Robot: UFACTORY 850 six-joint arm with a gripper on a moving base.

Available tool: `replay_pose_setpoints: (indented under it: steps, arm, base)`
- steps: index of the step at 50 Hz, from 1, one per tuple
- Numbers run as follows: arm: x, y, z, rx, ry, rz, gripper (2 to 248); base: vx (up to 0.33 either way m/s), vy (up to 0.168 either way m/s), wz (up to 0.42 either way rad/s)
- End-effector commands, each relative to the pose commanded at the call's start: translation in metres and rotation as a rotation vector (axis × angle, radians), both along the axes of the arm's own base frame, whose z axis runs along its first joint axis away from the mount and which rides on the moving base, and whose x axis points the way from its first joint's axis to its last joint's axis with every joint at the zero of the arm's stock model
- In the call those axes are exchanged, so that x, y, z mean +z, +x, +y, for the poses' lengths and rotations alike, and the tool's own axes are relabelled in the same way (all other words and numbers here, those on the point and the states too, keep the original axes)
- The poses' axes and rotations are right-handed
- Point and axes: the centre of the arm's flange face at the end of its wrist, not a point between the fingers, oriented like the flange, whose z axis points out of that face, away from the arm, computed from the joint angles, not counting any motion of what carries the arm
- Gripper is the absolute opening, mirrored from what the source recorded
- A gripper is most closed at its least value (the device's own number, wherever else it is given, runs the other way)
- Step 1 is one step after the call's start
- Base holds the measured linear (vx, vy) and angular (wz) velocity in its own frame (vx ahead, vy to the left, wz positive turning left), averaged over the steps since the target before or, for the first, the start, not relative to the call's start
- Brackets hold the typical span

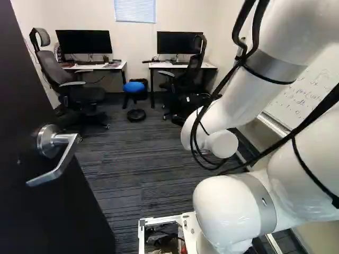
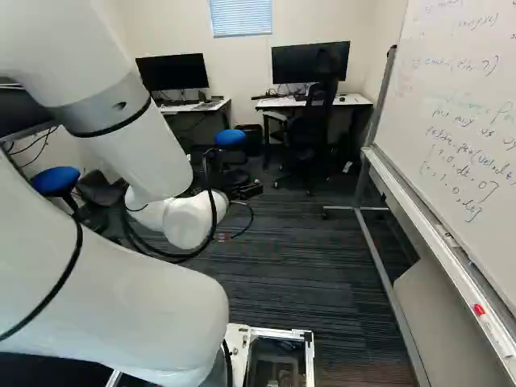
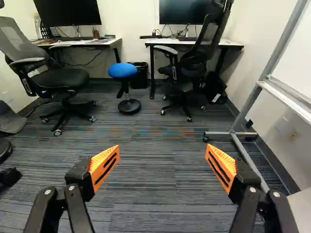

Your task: Open the door and move inside

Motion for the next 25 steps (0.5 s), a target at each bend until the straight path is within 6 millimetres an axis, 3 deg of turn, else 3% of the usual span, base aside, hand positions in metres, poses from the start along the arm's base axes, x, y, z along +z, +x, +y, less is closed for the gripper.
replay_pose_setpoints:
  steps: [25]
  arm:
    - [0.0,0.0,0.0,0.0,0.0,0.0,247]
  base:
    - [0.168,0.007,0.009]
